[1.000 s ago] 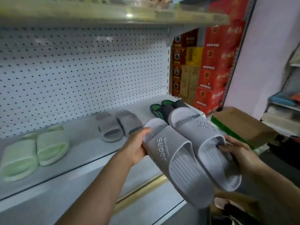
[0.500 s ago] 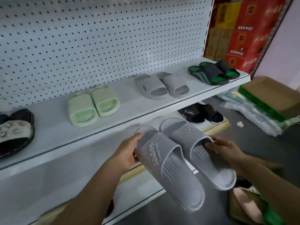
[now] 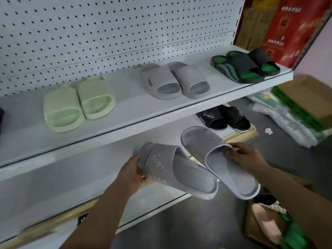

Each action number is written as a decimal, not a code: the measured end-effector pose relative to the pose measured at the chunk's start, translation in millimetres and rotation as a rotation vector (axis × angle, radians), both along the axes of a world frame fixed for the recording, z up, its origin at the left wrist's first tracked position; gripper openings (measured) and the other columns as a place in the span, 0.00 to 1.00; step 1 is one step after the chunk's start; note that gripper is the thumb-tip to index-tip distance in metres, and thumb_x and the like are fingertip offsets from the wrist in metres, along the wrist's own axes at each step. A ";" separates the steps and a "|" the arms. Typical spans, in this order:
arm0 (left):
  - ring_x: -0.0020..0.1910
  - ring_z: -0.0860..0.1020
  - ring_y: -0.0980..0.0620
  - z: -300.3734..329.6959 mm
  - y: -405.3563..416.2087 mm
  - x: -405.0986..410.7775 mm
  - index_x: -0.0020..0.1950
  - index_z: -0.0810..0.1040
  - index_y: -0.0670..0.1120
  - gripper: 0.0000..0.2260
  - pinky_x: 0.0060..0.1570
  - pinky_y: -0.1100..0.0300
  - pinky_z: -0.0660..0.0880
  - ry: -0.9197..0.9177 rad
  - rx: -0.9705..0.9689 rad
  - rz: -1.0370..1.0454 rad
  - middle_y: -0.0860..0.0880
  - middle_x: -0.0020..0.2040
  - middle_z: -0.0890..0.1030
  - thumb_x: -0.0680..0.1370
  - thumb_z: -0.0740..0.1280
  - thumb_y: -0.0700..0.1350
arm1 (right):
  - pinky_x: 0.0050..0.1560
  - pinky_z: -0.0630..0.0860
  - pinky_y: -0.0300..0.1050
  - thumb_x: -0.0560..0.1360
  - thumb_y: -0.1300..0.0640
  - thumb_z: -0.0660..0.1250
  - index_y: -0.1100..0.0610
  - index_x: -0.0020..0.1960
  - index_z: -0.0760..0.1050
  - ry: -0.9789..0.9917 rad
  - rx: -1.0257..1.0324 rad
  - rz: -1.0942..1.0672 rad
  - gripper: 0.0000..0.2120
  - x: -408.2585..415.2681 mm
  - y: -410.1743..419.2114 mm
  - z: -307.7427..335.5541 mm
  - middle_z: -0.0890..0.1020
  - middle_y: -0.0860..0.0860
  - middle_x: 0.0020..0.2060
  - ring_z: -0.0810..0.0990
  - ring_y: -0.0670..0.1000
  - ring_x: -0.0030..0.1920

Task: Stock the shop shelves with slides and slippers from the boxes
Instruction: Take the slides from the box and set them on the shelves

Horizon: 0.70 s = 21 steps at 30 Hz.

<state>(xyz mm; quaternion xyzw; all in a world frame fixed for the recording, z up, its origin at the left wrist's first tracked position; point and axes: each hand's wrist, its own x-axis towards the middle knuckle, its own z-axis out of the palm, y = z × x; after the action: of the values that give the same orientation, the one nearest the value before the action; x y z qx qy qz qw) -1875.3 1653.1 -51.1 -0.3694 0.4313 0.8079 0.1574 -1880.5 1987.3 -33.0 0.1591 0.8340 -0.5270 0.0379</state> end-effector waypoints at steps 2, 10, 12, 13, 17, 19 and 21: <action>0.45 0.79 0.46 -16.4 11.9 -12.3 0.70 0.72 0.46 0.17 0.39 0.54 0.76 0.004 0.032 0.054 0.44 0.54 0.81 0.82 0.60 0.47 | 0.33 0.71 0.34 0.75 0.59 0.70 0.53 0.54 0.79 0.010 0.023 -0.028 0.08 -23.0 21.5 -6.5 0.79 0.50 0.38 0.76 0.45 0.36; 0.47 0.77 0.44 -85.0 81.9 -50.7 0.59 0.74 0.43 0.10 0.30 0.54 0.81 0.045 0.121 0.324 0.41 0.52 0.77 0.79 0.60 0.37 | 0.43 0.70 0.46 0.77 0.59 0.67 0.58 0.58 0.79 -0.018 0.161 -0.031 0.11 -108.4 87.7 -40.1 0.80 0.59 0.45 0.74 0.56 0.40; 0.51 0.77 0.41 -102.9 100.9 -62.7 0.61 0.72 0.42 0.14 0.36 0.48 0.83 0.092 0.173 0.392 0.40 0.56 0.77 0.77 0.58 0.34 | 0.38 0.68 0.44 0.76 0.58 0.67 0.57 0.58 0.79 -0.028 0.190 -0.010 0.11 -125.4 97.4 -50.1 0.78 0.57 0.42 0.73 0.53 0.38; 0.52 0.77 0.40 -108.8 110.5 -68.5 0.61 0.72 0.42 0.15 0.40 0.45 0.82 0.115 0.193 0.425 0.39 0.58 0.77 0.76 0.59 0.33 | 0.35 0.68 0.42 0.76 0.58 0.68 0.56 0.57 0.79 -0.037 0.196 0.004 0.10 -132.1 100.5 -55.0 0.78 0.57 0.41 0.72 0.52 0.36; 0.50 0.78 0.40 -125.1 143.5 -91.4 0.67 0.70 0.44 0.20 0.54 0.39 0.78 0.138 0.247 0.584 0.39 0.61 0.76 0.77 0.58 0.30 | 0.34 0.70 0.39 0.75 0.57 0.70 0.54 0.52 0.79 -0.046 0.140 0.042 0.07 -149.5 104.9 -74.8 0.79 0.56 0.38 0.73 0.50 0.33; 0.50 0.78 0.40 -131.8 152.8 -100.3 0.66 0.71 0.43 0.18 0.58 0.40 0.74 0.090 0.258 0.645 0.39 0.60 0.76 0.79 0.58 0.30 | 0.33 0.69 0.40 0.75 0.57 0.70 0.54 0.51 0.79 -0.043 0.129 0.107 0.06 -155.4 104.8 -82.9 0.79 0.55 0.36 0.73 0.49 0.32; 0.52 0.77 0.39 -133.7 160.9 -106.5 0.68 0.71 0.41 0.18 0.56 0.41 0.74 0.077 0.261 0.668 0.38 0.61 0.76 0.79 0.59 0.31 | 0.32 0.69 0.40 0.75 0.57 0.71 0.53 0.50 0.79 -0.044 0.152 0.194 0.05 -159.9 104.4 -88.2 0.79 0.54 0.36 0.74 0.49 0.33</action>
<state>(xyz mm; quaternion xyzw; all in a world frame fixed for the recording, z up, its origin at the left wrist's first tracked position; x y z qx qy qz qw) -1981.8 1813.9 -184.8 -0.4362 0.1855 0.8763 -0.0860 -2040.5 2091.7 -121.2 0.0915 0.8820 -0.4525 0.0949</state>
